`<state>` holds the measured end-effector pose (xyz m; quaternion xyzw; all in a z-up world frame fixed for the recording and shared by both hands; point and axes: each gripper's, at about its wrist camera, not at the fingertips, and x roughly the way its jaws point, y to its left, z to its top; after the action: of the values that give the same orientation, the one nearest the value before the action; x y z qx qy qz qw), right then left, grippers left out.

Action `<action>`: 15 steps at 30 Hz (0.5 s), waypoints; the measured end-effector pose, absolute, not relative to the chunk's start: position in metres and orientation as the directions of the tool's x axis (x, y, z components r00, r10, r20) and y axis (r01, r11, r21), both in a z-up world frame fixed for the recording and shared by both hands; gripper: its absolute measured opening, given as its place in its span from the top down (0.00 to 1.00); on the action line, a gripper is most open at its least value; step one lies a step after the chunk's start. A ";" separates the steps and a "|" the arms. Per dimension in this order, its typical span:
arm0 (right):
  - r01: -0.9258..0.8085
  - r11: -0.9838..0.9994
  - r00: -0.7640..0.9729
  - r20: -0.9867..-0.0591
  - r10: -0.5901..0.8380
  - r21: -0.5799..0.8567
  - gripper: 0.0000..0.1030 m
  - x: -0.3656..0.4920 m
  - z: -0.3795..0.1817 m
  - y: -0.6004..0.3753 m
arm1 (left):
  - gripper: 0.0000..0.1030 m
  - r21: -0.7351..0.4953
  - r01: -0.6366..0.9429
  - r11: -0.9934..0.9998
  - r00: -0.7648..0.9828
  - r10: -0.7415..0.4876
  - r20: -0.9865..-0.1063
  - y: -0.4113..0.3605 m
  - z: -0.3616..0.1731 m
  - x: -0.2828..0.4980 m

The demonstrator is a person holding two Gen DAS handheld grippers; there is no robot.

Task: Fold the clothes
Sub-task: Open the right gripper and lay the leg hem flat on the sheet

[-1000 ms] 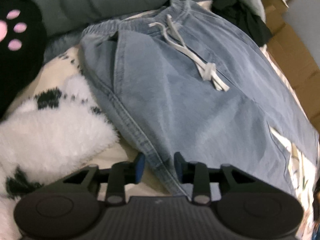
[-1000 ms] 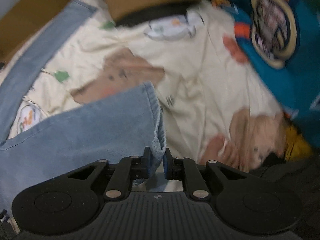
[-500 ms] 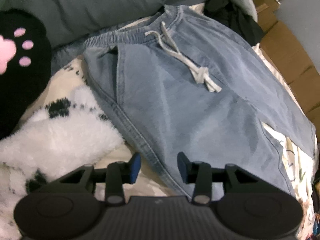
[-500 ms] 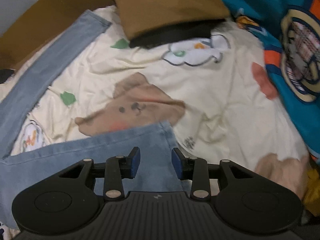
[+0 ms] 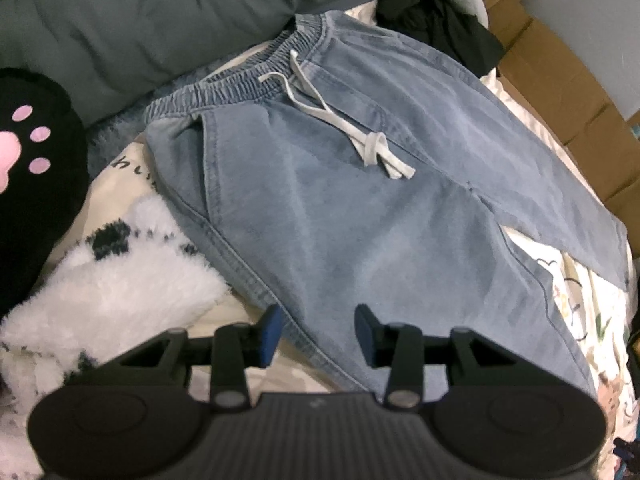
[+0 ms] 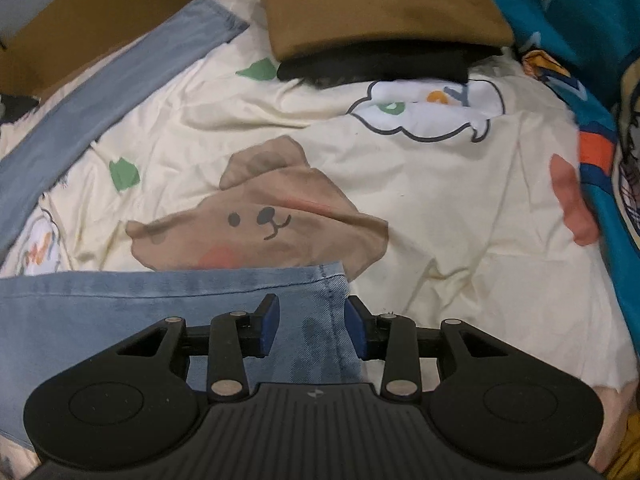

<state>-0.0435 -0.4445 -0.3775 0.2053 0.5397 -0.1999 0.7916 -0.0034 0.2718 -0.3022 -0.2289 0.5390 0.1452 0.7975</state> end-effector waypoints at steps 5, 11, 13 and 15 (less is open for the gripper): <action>0.495 0.865 0.329 -0.939 -0.097 0.084 0.58 -0.033 -0.392 -0.448 | 0.58 -0.182 -0.464 0.867 0.356 -0.006 -0.934 0.269 -0.304 -0.006; 0.478 0.876 0.296 -0.951 -0.094 0.063 0.58 -0.024 -0.416 -0.454 | 0.58 -0.164 -0.466 0.869 0.332 0.000 -0.943 0.266 -0.308 -0.009; 0.473 0.879 0.292 -0.952 -0.090 0.062 0.58 -0.022 -0.423 -0.456 | 0.58 -0.158 -0.460 0.874 0.326 0.000 -0.945 0.263 -0.309 -0.010; 0.462 0.884 0.292 -0.952 -0.085 0.063 0.58 -0.019 -0.430 -0.457 | 0.58 -0.153 -0.454 0.878 0.321 0.000 -0.947 0.261 -0.310 -0.010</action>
<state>-0.0188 -0.4574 -0.4300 0.1658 0.5687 -0.1741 0.7866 -0.0105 0.2611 -0.3101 -0.2007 0.5647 0.1442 0.7874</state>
